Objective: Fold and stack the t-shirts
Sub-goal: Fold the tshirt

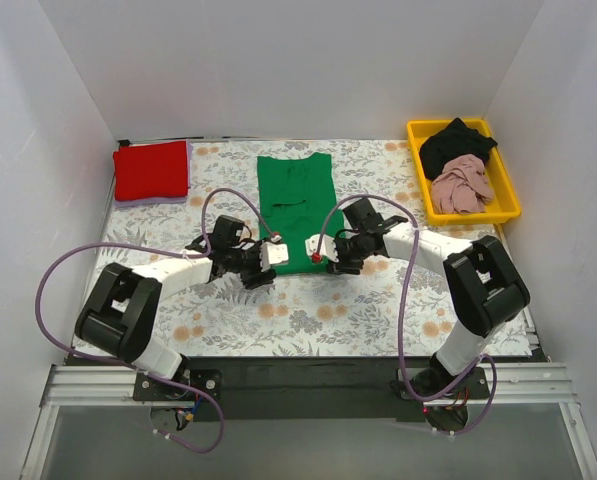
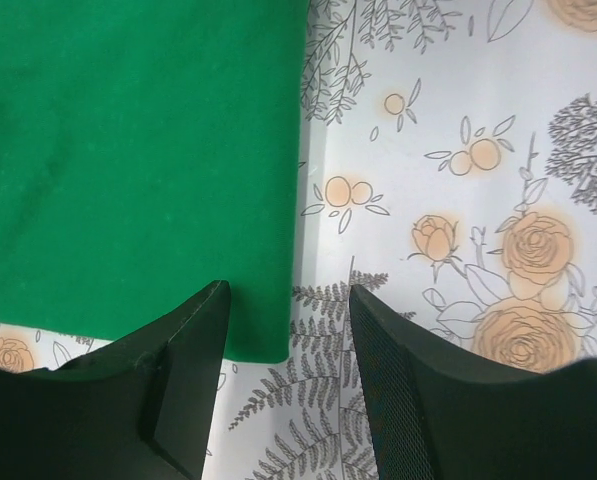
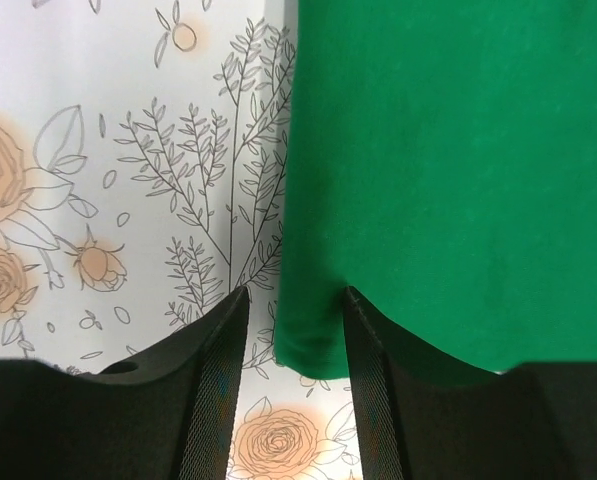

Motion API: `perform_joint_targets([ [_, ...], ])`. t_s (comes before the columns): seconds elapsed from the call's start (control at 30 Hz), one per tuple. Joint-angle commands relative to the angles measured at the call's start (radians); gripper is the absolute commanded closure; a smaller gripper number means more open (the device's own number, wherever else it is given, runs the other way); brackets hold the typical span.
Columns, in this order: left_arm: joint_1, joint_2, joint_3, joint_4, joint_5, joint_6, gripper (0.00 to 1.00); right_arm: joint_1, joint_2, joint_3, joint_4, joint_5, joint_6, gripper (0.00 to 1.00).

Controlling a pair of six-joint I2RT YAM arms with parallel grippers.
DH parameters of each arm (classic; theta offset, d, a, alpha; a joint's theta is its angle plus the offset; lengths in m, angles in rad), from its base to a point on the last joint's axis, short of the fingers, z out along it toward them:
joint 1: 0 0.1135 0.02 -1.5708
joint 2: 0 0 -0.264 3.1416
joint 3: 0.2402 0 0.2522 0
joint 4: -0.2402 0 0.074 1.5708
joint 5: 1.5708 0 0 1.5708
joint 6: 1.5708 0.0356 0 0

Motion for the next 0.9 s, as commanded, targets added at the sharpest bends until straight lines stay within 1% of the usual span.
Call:
perform_joint_targets([
  [0.0, -0.006, 0.017, -0.014, 0.056, -0.035, 0.042, 0.50, 0.001, 0.023, -0.008, 0.042, 0.021, -0.008, 0.51],
  [0.13, -0.006, 0.048, -0.020, 0.068, -0.052, 0.059, 0.55, 0.004, 0.039, -0.056, 0.062, 0.040, -0.019, 0.53],
  [0.17, -0.006, 0.056, -0.026, 0.076, -0.052, 0.059, 0.57, 0.006, 0.040, -0.065, 0.070, 0.044, -0.022, 0.53],
  [0.2, -0.006, 0.060, -0.026, 0.078, -0.052, 0.059, 0.63, 0.006, 0.043, -0.071, 0.077, 0.056, -0.027, 0.55],
  [0.27, -0.008, 0.079, -0.022, 0.076, -0.058, 0.060, 0.71, 0.006, 0.055, -0.082, 0.096, 0.073, -0.030, 0.66],
  [0.3, -0.008, 0.083, -0.020, 0.078, -0.067, 0.059, 0.79, 0.006, 0.062, -0.082, 0.102, 0.096, -0.024, 0.78],
  [0.33, -0.008, 0.088, -0.016, 0.069, -0.069, 0.059, 0.82, 0.006, 0.068, -0.079, 0.116, 0.109, -0.019, 0.86],
  [0.37, -0.008, 0.088, -0.008, 0.059, -0.069, 0.056, 0.88, 0.006, 0.071, -0.067, 0.117, 0.119, -0.010, 0.96],
  [0.4, -0.008, 0.089, 0.025, 0.043, -0.066, 0.036, 0.98, 0.006, 0.071, -0.054, 0.117, 0.142, 0.001, 0.99],
  [0.43, -0.006, 0.085, 0.047, 0.003, -0.052, 0.022, 1.00, 0.006, 0.065, -0.044, 0.113, 0.150, 0.025, 0.99],
  [0.53, 0.004, 0.059, 0.142, -0.077, -0.002, -0.016, 1.00, 0.006, 0.010, 0.021, 0.046, 0.147, 0.045, 0.99],
  [0.6, 0.006, 0.036, 0.208, -0.112, 0.003, -0.028, 1.00, 0.000, -0.026, 0.090, -0.004, 0.117, 0.054, 0.99],
  [0.73, 0.007, 0.008, 0.288, -0.247, 0.003, 0.003, 1.00, -0.015, -0.102, 0.189, -0.125, 0.075, 0.070, 0.99],
  [0.87, 0.006, -0.056, 0.293, -0.310, 0.017, 0.022, 1.00, -0.011, -0.150, 0.233, -0.220, 0.027, 0.087, 0.99],
])
